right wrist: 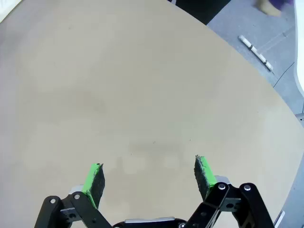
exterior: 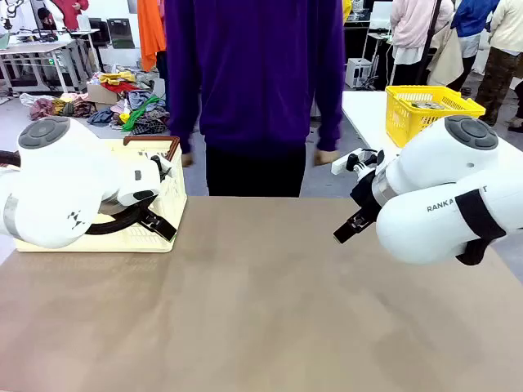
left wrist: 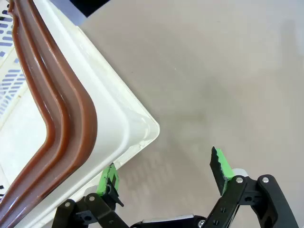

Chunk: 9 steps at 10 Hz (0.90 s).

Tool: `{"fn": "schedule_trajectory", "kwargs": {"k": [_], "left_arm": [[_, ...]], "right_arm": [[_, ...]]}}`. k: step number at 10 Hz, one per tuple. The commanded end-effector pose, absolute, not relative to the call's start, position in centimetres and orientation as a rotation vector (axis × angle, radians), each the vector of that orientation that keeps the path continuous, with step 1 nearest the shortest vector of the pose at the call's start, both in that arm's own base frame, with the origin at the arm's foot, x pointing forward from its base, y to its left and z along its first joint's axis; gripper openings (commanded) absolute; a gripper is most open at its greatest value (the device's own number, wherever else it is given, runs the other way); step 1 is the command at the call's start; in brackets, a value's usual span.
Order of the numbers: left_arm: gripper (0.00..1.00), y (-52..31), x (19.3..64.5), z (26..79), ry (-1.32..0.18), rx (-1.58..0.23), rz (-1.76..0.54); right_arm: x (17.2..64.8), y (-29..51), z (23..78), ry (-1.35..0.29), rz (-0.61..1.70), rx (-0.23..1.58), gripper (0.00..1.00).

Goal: Place the drinks into the Shopping basket.
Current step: Pick up one drink and place it into the Shopping basket.

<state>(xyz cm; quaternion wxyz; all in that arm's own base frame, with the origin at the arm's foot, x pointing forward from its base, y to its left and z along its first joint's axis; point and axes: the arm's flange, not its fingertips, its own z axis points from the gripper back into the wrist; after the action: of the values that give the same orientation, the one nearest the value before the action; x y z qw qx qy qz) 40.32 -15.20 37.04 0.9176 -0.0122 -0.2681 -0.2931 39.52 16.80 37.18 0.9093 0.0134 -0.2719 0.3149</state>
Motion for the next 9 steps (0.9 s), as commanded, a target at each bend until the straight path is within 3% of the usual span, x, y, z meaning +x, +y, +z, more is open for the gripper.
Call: {"fn": "schedule_trajectory", "kwargs": {"k": [1,9], "left_arm": [[1.0,-15.2,40.32,37.06,-0.552,-0.025,-0.603],[1.0,-15.2,40.32,37.06,-0.552,-0.025,-0.603]], "right_arm": [[39.52,16.8,37.18,-0.561,0.649,0.028,1.0],[39.52,16.8,37.18,-0.561,0.649,0.028,1.0]]}}
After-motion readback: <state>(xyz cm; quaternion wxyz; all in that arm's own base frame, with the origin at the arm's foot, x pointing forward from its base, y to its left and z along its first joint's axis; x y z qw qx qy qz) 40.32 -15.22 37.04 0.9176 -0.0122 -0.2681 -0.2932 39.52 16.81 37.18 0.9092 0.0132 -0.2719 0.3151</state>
